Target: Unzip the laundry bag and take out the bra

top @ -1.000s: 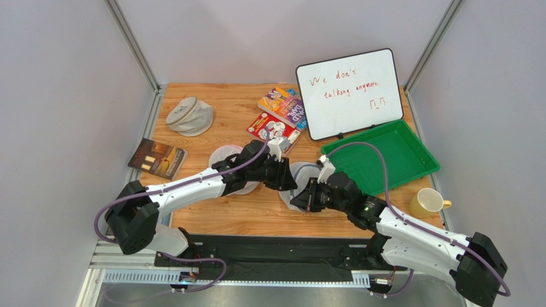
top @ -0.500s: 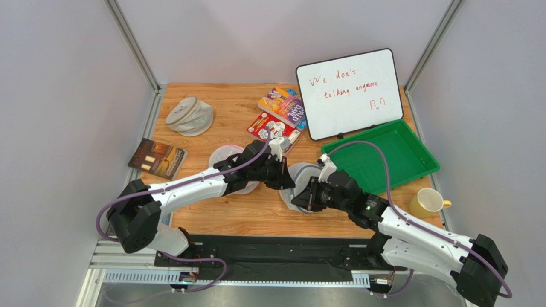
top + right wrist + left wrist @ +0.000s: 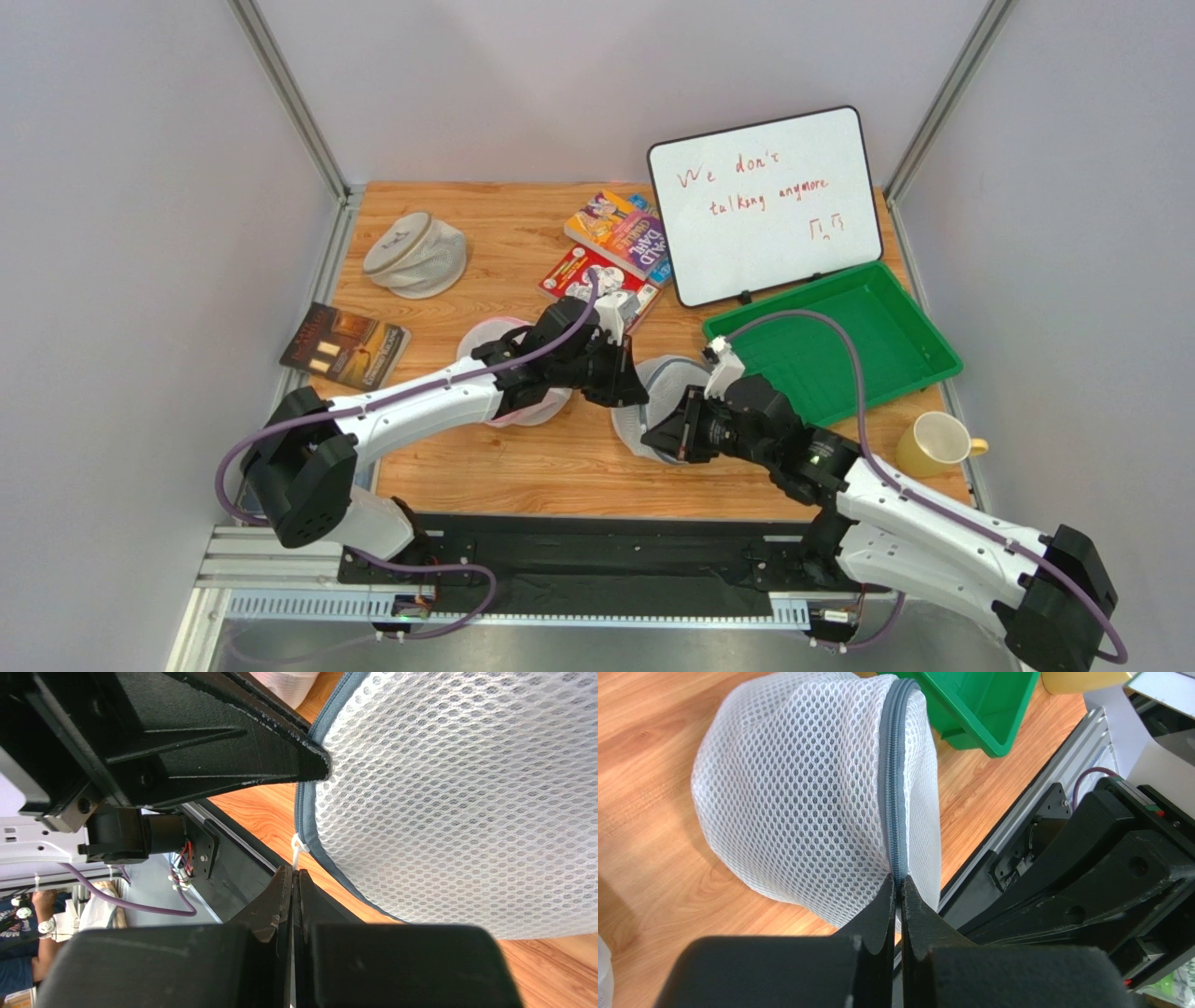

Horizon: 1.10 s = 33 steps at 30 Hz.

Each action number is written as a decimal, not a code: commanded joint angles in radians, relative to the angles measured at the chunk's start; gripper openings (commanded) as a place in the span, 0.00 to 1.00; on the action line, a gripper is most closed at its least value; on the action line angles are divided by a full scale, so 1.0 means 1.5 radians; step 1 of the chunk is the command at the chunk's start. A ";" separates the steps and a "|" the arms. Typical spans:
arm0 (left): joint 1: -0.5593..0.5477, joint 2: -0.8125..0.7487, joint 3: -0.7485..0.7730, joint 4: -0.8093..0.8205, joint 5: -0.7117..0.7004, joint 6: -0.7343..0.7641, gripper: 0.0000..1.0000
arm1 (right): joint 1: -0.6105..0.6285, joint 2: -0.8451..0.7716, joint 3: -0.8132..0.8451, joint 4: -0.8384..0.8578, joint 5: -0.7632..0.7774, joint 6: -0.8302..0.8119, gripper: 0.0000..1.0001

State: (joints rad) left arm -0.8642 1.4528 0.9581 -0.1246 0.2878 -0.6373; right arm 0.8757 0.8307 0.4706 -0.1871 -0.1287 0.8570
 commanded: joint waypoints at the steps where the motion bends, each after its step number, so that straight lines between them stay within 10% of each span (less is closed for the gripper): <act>1: 0.024 0.010 0.037 0.013 -0.009 0.033 0.00 | 0.006 -0.033 -0.008 -0.028 -0.009 0.017 0.00; 20: 0.065 0.110 0.147 -0.014 0.073 0.080 0.01 | 0.006 -0.072 -0.015 -0.076 0.003 0.024 0.00; 26: 0.065 0.074 0.133 -0.059 0.028 0.101 0.65 | 0.006 -0.054 -0.010 -0.059 0.006 0.027 0.00; 33: 0.062 -0.004 0.080 -0.100 -0.022 0.109 0.69 | 0.006 -0.026 -0.006 -0.028 -0.003 0.029 0.00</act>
State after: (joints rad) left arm -0.7689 1.5471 1.1175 -0.2478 0.2974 -0.4881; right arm 0.8803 0.7780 0.4385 -0.2901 -0.1146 0.8867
